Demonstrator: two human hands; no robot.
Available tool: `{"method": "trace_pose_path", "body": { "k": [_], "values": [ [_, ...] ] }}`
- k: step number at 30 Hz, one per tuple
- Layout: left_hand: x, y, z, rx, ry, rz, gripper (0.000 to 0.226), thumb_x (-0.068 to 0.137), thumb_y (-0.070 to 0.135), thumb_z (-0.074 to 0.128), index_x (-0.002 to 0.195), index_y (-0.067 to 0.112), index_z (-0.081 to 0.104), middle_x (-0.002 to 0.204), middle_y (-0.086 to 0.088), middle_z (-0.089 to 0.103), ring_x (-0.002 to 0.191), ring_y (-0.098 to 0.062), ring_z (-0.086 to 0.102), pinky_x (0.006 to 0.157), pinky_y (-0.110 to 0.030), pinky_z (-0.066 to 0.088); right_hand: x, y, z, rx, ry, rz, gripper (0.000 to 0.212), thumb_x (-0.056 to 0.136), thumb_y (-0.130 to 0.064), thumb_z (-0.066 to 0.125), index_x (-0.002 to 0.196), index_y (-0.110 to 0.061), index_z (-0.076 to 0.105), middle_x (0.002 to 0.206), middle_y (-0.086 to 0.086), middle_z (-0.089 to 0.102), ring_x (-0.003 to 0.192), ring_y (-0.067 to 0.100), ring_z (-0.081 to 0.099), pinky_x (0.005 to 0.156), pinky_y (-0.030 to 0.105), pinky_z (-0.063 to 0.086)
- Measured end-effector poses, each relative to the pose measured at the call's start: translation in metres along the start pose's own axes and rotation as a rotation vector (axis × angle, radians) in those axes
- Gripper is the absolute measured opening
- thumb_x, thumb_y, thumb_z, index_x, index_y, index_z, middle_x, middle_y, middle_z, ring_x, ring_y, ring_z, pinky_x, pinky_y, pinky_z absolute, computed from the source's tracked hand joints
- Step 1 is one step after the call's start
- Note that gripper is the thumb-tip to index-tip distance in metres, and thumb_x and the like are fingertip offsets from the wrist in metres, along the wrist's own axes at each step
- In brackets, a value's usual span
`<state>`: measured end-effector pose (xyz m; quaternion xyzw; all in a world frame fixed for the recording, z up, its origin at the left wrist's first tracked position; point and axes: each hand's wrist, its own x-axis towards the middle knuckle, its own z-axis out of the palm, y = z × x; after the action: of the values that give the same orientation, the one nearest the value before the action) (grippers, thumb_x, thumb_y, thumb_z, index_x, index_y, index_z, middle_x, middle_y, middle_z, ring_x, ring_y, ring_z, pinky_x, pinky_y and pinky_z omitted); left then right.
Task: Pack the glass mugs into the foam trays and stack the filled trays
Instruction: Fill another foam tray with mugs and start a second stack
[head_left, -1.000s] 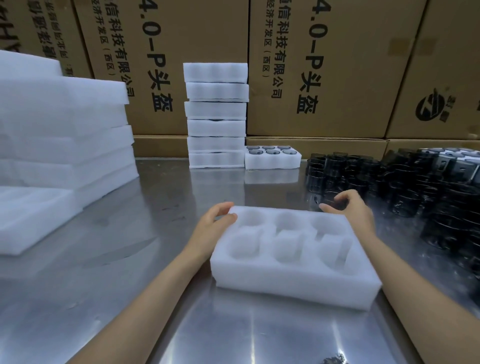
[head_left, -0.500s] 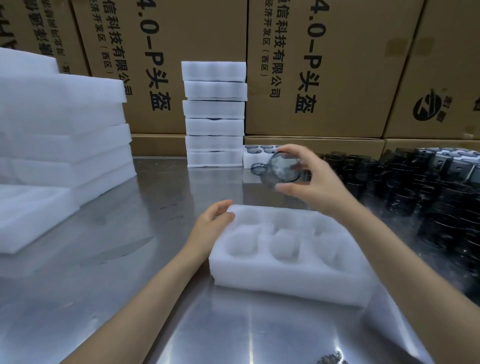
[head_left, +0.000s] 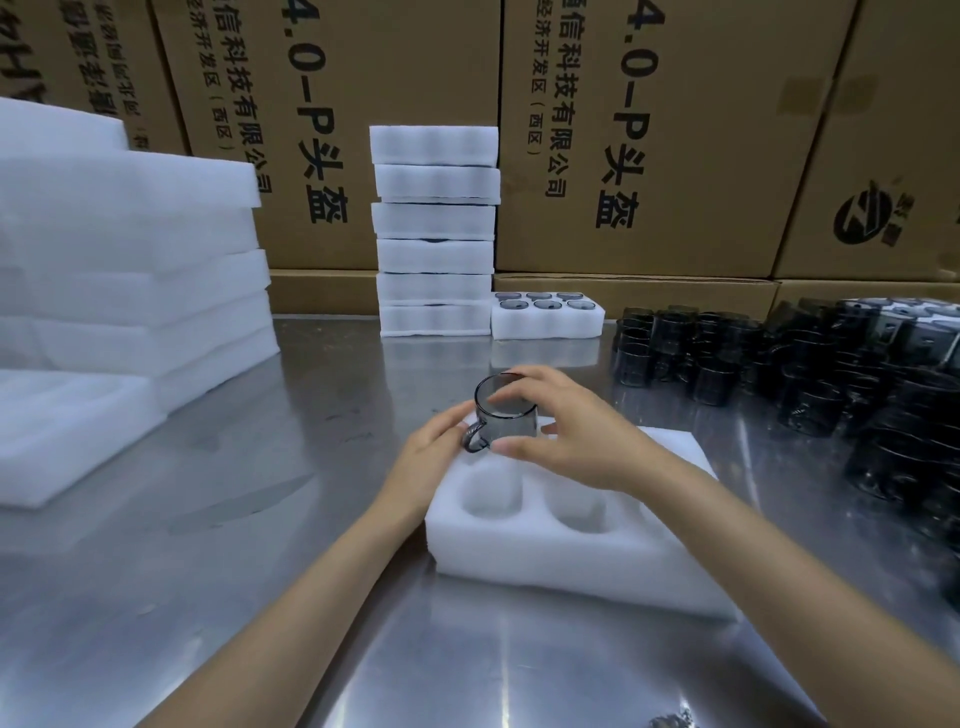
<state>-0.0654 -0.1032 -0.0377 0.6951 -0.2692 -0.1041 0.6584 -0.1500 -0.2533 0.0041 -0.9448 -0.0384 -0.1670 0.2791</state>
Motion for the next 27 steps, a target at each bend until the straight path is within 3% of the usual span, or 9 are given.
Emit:
{"method": "trace_pose_path", "body": {
  "k": [3, 6, 10, 15, 18, 20, 24, 27],
  "values": [
    [0.000, -0.001, 0.000, -0.035, 0.003, -0.002, 0.028, 0.096, 0.012, 0.048, 0.097, 0.034, 0.064, 0.098, 0.014, 0.067, 0.081, 0.006, 0.062, 0.066, -0.007, 0.045, 0.002, -0.001, 0.005, -0.123, 0.041, -0.009, 0.054, 0.092, -0.037, 0.055, 0.140, -0.040, 0.030, 0.144, -0.016, 0.035, 0.115, 0.009, 0.047, 0.089, 0.027, 0.041],
    [0.001, -0.001, 0.001, -0.043, 0.001, 0.020, 0.031, 0.097, 0.008, 0.046, 0.095, 0.035, 0.063, 0.088, 0.022, 0.065, 0.071, 0.015, 0.061, 0.061, -0.003, 0.043, 0.003, 0.002, 0.006, -0.080, -0.019, 0.040, 0.067, 0.096, -0.035, 0.050, 0.146, -0.045, 0.008, 0.152, -0.016, 0.025, 0.119, 0.013, 0.045, 0.088, 0.026, 0.035],
    [0.001, -0.002, 0.000, -0.023, -0.009, 0.033, 0.031, 0.098, 0.006, 0.043, 0.110, 0.028, 0.060, 0.099, 0.017, 0.063, 0.082, 0.014, 0.058, 0.065, 0.000, 0.041, 0.001, 0.004, 0.006, -0.093, -0.125, 0.100, 0.064, 0.098, -0.037, 0.044, 0.151, -0.033, 0.009, 0.152, -0.015, 0.022, 0.129, 0.016, 0.040, 0.105, 0.033, 0.035],
    [-0.001, -0.002, -0.001, -0.021, -0.021, 0.049, 0.032, 0.099, 0.007, 0.041, 0.107, 0.032, 0.060, 0.104, 0.015, 0.064, 0.087, 0.012, 0.059, 0.068, -0.001, 0.042, -0.005, 0.005, 0.005, -0.081, -0.127, 0.106, 0.066, 0.096, -0.049, 0.039, 0.150, -0.037, 0.003, 0.156, -0.021, 0.009, 0.135, 0.008, 0.032, 0.108, 0.028, 0.029],
    [-0.001, -0.001, -0.005, 0.052, -0.040, 0.093, 0.031, 0.100, 0.014, 0.040, 0.125, 0.025, 0.055, 0.127, 0.008, 0.057, 0.117, -0.002, 0.052, 0.091, -0.006, 0.038, -0.011, 0.005, 0.005, -0.068, -0.080, 0.073, 0.067, 0.095, -0.054, 0.037, 0.150, -0.037, 0.003, 0.154, -0.027, 0.000, 0.141, -0.004, 0.009, 0.114, 0.024, 0.016],
    [-0.003, 0.000, -0.010, 0.100, -0.064, 0.175, 0.033, 0.100, 0.019, 0.042, 0.132, 0.025, 0.050, 0.138, 0.009, 0.050, 0.128, -0.001, 0.043, 0.106, -0.015, 0.030, -0.013, 0.005, 0.003, -0.089, -0.066, 0.055, 0.064, 0.096, -0.052, 0.035, 0.150, -0.036, 0.005, 0.154, -0.027, -0.002, 0.141, -0.008, 0.000, 0.116, 0.023, 0.010],
    [-0.007, 0.007, -0.016, 0.336, -0.138, 0.426, 0.048, 0.090, 0.030, 0.040, 0.137, 0.033, 0.038, 0.147, 0.018, 0.035, 0.136, 0.008, 0.026, 0.111, -0.014, 0.019, -0.016, 0.004, 0.004, -0.168, -0.085, 0.033, 0.061, 0.099, -0.046, 0.033, 0.152, -0.033, 0.005, 0.156, -0.023, -0.002, 0.141, -0.007, -0.002, 0.113, 0.017, 0.004],
    [-0.007, 0.006, -0.018, 0.386, -0.192, 0.451, 0.050, 0.090, 0.029, 0.039, 0.140, 0.030, 0.038, 0.149, 0.019, 0.032, 0.138, 0.006, 0.023, 0.116, -0.024, 0.018, -0.016, 0.004, 0.005, -0.205, -0.118, 0.039, 0.060, 0.100, -0.045, 0.031, 0.152, -0.033, 0.005, 0.156, -0.023, 0.000, 0.142, -0.006, 0.001, 0.113, 0.017, 0.007]
  ]
}}
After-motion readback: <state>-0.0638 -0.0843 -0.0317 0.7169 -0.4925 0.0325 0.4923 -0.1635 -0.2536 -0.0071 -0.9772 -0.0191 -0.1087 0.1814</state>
